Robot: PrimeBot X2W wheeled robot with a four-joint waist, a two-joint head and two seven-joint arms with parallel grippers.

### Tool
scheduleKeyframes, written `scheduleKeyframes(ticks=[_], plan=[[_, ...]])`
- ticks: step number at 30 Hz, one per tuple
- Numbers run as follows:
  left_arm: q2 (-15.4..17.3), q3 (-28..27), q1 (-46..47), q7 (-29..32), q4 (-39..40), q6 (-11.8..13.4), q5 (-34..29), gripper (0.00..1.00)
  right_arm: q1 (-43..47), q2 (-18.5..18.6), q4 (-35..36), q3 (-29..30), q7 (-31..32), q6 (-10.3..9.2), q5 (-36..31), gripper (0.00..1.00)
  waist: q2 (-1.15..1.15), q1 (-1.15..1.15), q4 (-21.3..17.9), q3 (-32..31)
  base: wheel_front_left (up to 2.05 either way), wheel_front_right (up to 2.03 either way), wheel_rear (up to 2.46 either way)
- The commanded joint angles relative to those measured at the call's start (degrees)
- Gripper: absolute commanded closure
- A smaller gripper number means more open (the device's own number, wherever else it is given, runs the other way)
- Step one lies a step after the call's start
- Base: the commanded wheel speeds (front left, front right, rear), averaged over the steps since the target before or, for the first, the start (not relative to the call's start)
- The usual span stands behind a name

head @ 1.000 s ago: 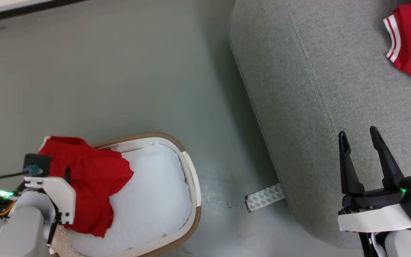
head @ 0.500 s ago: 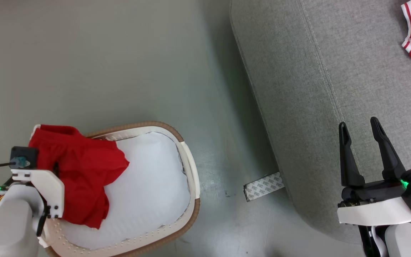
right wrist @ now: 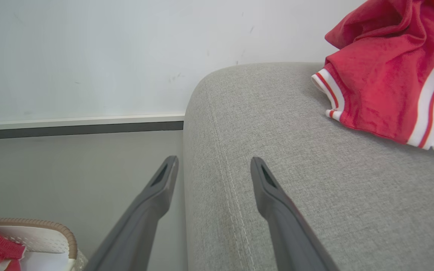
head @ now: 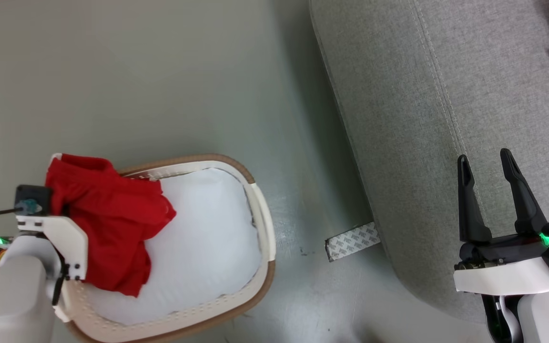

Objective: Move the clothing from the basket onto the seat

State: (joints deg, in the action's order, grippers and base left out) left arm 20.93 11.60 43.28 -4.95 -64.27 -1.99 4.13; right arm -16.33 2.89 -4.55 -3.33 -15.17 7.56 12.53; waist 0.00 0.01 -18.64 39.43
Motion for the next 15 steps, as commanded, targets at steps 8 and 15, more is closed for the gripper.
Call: scheduleKeyframes(ticks=[8, 15], plan=[[-0.6, 0.8, -0.6, -3.2, -1.9, -0.2, 0.7, 0.64, 0.2, 0.0, -0.7, 0.2, 0.0, -0.15, 0.1, 0.0, 0.0, -0.01, 0.7, -1.9, 0.0, 0.0, 0.0], [-1.3, 1.5, -0.6, -4.5, -2.7, -0.3, 1.1, 0.59, 0.1, 0.0, -1.1, 0.1, 0.0, -0.15, -0.4, 0.0, 0.0, -0.01, 1.3, -2.9, 0.0, 0.0, 0.0]])
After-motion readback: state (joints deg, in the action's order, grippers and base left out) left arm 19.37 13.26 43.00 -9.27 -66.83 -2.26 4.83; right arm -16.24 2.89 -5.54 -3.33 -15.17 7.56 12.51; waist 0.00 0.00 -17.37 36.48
